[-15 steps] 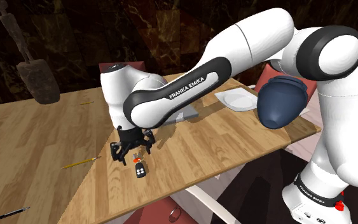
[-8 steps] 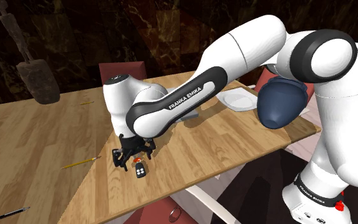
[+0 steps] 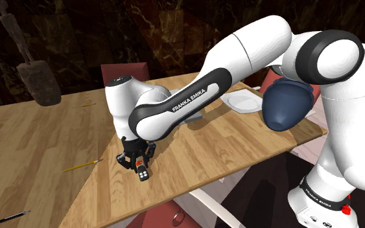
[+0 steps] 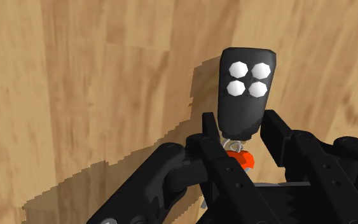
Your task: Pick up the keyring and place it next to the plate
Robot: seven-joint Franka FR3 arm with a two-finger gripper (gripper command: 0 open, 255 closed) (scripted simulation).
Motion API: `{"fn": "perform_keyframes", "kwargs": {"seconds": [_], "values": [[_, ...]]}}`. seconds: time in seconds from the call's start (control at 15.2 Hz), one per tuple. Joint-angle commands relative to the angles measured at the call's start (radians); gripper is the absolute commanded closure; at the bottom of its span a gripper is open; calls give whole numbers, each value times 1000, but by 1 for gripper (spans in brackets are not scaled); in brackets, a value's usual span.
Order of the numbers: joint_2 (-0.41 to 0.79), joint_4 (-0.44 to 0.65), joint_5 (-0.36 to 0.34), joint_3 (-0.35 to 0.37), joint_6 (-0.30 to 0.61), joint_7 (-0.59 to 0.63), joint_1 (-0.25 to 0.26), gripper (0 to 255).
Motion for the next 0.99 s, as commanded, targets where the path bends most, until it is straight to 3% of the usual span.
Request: {"fn": "perform_keyframes", "kwargs": {"seconds": [0.0, 0.4, 0.92], "values": [[0, 0, 0, 0, 0, 0, 0, 255], [0, 0, 0, 0, 0, 0, 0, 255], [-43, 48, 23, 14, -87, -12, -6, 255]]}}
